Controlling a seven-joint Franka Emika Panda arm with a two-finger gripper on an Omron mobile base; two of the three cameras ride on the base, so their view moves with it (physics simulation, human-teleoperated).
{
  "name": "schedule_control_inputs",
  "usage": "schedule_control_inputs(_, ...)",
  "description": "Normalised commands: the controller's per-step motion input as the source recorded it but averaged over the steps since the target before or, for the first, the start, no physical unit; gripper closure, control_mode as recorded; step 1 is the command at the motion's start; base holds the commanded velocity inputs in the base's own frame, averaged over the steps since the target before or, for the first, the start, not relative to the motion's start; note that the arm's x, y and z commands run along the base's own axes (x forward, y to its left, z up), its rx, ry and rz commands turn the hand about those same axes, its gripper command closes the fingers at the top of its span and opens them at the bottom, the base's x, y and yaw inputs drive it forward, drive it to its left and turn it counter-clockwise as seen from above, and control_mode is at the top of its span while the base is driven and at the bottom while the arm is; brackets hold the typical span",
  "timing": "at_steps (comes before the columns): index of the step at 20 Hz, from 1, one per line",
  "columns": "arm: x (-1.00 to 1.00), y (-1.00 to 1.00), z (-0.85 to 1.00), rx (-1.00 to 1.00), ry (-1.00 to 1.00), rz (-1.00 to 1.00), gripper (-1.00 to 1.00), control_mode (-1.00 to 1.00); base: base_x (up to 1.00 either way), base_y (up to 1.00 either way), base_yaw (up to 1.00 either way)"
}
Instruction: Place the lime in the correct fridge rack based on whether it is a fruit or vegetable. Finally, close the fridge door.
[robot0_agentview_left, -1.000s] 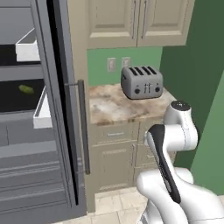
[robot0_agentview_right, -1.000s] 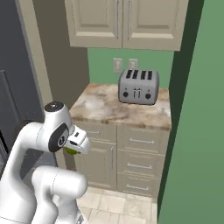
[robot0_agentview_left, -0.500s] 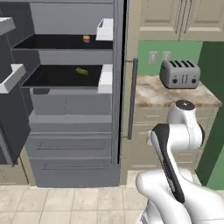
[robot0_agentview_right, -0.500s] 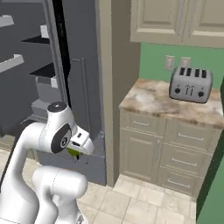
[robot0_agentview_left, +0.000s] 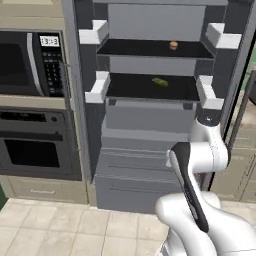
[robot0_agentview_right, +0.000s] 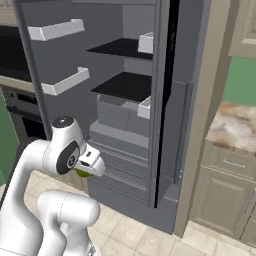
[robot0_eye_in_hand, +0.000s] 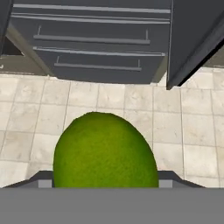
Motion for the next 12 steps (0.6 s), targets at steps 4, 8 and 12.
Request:
schedule_control_inputs(4,0.0,0.0,0.0,0.0,0.0,0.0,1.0,1.0,0.95,0.83,-0.26)
schedule_control_inputs(8,0.0,0.0,0.0,0.0,0.0,0.0,1.0,1.0,0.91,0.46,-0.5)
schedule_control_inputs(12,0.0,0.0,0.0,0.0,0.0,0.0,1.0,1.0,0.23,0.06,-0.2)
